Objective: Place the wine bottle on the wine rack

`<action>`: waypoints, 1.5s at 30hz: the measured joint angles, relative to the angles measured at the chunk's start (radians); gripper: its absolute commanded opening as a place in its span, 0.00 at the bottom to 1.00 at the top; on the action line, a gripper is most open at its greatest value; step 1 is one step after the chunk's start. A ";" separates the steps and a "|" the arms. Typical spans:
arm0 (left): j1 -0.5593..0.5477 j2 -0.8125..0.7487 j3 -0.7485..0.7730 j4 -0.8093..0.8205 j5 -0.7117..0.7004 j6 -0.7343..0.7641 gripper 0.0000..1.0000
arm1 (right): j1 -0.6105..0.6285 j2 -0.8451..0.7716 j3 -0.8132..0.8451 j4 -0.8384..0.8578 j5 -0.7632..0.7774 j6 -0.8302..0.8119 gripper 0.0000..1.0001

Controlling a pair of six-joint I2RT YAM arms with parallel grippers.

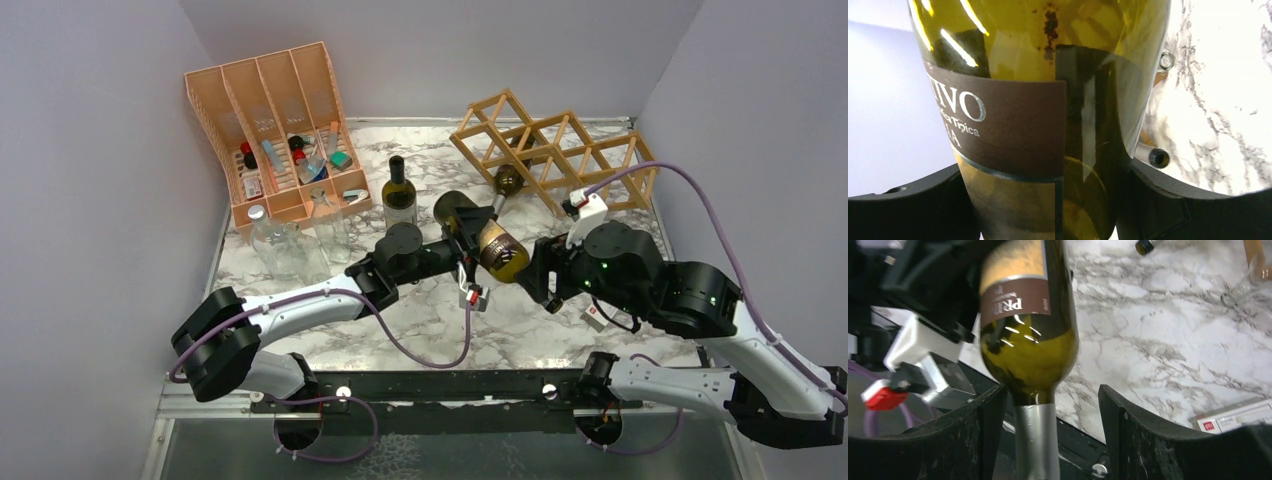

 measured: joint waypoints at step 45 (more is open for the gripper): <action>0.008 0.018 0.131 -0.145 0.032 0.267 0.99 | 0.011 0.014 -0.217 0.044 0.056 0.060 0.01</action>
